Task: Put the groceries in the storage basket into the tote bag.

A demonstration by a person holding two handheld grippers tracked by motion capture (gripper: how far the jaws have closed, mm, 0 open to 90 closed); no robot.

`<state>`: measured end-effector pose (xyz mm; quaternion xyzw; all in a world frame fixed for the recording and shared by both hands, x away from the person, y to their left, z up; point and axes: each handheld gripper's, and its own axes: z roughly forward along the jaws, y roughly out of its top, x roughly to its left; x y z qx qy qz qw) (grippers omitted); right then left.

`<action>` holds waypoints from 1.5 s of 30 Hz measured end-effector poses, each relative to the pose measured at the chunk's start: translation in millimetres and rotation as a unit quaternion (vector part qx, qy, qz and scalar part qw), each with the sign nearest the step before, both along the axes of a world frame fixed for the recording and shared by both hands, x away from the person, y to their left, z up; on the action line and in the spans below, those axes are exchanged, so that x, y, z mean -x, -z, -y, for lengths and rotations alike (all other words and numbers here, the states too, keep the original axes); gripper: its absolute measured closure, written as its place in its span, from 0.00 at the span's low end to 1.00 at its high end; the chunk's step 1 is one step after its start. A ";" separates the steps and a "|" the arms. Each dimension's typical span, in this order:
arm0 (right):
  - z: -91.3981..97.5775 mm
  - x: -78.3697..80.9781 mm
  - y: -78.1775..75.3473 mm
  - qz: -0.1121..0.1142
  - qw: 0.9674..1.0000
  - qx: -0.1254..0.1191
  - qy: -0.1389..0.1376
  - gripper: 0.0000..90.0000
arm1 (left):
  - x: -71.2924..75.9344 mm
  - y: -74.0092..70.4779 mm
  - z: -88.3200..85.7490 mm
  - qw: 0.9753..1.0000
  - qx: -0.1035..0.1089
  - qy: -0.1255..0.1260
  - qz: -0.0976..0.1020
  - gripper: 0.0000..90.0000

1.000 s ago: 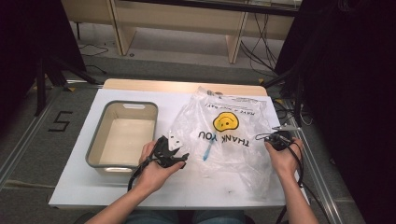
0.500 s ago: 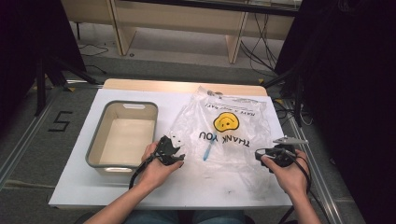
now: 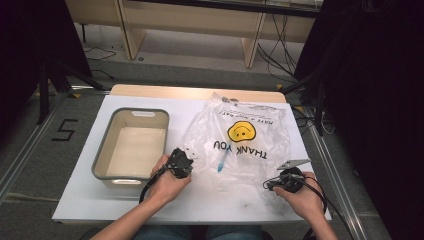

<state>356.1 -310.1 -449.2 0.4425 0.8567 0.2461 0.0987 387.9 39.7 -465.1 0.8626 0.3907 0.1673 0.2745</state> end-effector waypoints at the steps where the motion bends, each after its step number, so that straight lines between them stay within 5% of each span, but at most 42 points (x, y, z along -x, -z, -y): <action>1: 1.4 -0.2 0.1 0.002 1.000 0.004 0.001 0.95 | 0.5 0.2 0.0 1.000 0.001 0.001 -0.002 0.99; 4: 5.7 -0.6 -0.2 0.005 1.000 0.014 0.000 0.97 | 2.8 -0.4 0.0 1.000 -0.002 0.004 -0.002 0.99; 8: 10.8 -1.6 -0.5 0.013 0.999 0.032 0.003 1.00 | 8.9 -6.6 0.7 1.000 0.004 0.007 0.022 0.99; 11: 14.7 -3.1 -0.8 0.018 0.999 0.045 0.009 1.00 | 12.5 -13.0 1.6 0.998 0.019 0.000 0.054 0.85; 12: 17.8 -4.3 -0.8 0.023 0.998 0.051 0.014 1.00 | 14.7 -16.6 2.6 0.997 0.031 -0.005 0.070 0.74; 16: 22.6 -6.4 -0.6 0.029 0.997 0.062 0.025 1.00 | 17.0 -19.9 4.0 0.995 0.042 -0.013 0.088 0.61; 20: 28.3 -10.4 1.1 0.039 0.996 0.074 0.034 1.00 | 17.4 -20.6 4.9 0.994 0.047 -0.019 0.097 0.51; 23: 30.5 -12.4 1.7 0.045 0.995 0.077 0.040 1.00 | 15.2 -16.2 4.8 0.996 0.043 -0.014 0.076 0.48; 26: 29.6 -12.2 0.8 0.050 0.996 0.065 0.041 0.98 | 12.6 -7.7 5.8 0.998 0.033 -0.006 0.050 0.50; 30: 27.8 -9.8 -4.9 0.072 0.996 0.027 0.040 0.81 | 12.5 -2.8 6.6 0.999 0.025 -0.002 0.037 0.52; 35: 22.8 -6.8 -13.7 0.118 0.992 -0.039 0.026 0.57 | 15.0 -4.9 4.6 0.999 0.033 0.004 0.039 0.51; 40: 19.1 -6.2 -17.2 0.149 0.985 -0.080 0.033 0.48 | 17.9 -8.0 1.0 0.998 0.037 0.006 0.050 0.47; 45: 18.9 -6.5 -16.2 0.150 0.984 -0.083 0.045 0.47 | 21.3 -11.6 -0.2 0.997 0.046 0.009 0.054 0.43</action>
